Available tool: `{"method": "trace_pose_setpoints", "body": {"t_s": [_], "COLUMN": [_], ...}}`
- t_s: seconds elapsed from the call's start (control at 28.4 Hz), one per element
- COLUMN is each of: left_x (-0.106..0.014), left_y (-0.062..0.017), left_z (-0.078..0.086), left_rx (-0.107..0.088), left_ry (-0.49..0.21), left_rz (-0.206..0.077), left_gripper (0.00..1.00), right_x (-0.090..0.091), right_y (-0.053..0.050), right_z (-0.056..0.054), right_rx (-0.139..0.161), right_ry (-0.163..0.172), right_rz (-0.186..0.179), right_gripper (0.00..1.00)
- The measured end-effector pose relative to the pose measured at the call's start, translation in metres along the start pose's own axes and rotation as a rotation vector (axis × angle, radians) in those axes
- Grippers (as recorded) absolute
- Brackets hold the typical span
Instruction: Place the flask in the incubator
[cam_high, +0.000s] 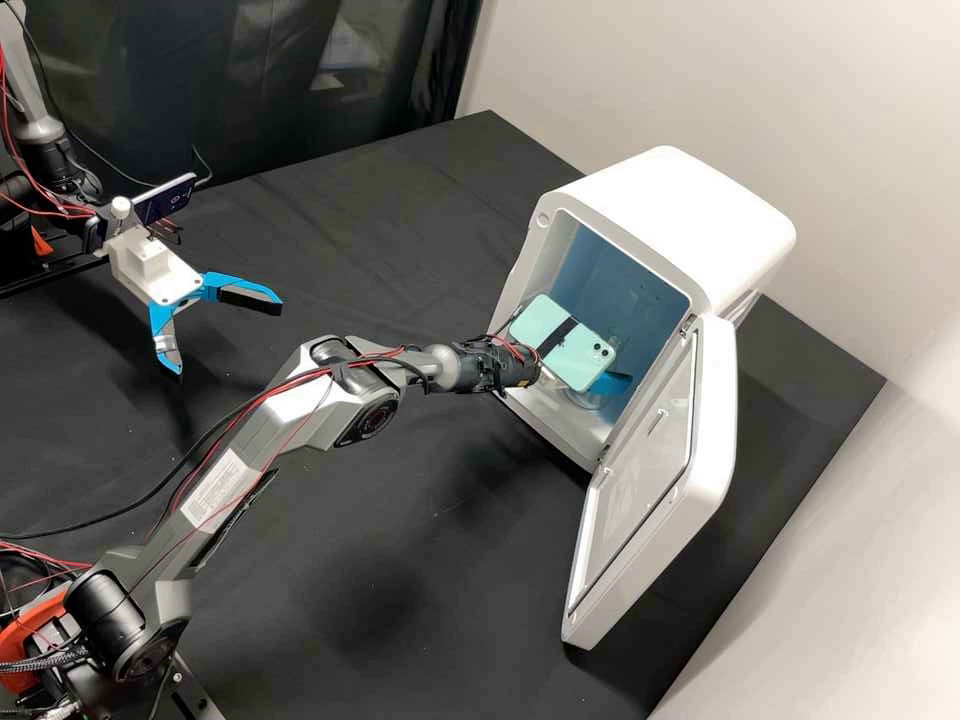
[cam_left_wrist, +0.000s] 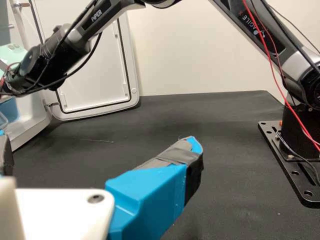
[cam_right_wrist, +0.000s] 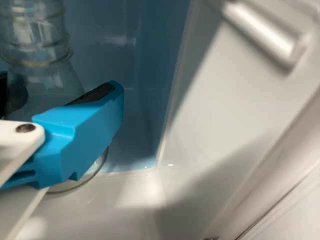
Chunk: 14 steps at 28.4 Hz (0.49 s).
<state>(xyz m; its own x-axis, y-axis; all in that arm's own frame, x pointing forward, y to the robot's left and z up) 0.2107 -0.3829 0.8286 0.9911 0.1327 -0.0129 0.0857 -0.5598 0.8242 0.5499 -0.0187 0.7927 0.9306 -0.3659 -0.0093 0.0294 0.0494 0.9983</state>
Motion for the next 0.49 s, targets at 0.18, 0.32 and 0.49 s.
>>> {"method": "trace_pose_setpoints", "body": {"t_s": [0.18,0.32,0.49], "left_x": [0.0,0.0,0.0], "left_y": [0.0,0.0,0.0], "left_z": [0.0,0.0,0.0], "left_rx": [0.0,0.0,0.0], "left_ry": [0.0,0.0,0.0], "left_rz": [0.0,0.0,0.0], "left_gripper": [1.0,1.0,1.0], "right_x": [0.0011,0.0011,0.0011], "right_y": [-0.0033,-0.0048,-0.0067], "right_z": [0.0021,0.0007,-0.0025], "right_rx": [0.006,0.044,0.064], "right_ry": [-0.004,0.011,0.05], "right_rz": [-0.012,-0.028,-0.055], "right_gripper": [1.0,1.0,1.0]}}
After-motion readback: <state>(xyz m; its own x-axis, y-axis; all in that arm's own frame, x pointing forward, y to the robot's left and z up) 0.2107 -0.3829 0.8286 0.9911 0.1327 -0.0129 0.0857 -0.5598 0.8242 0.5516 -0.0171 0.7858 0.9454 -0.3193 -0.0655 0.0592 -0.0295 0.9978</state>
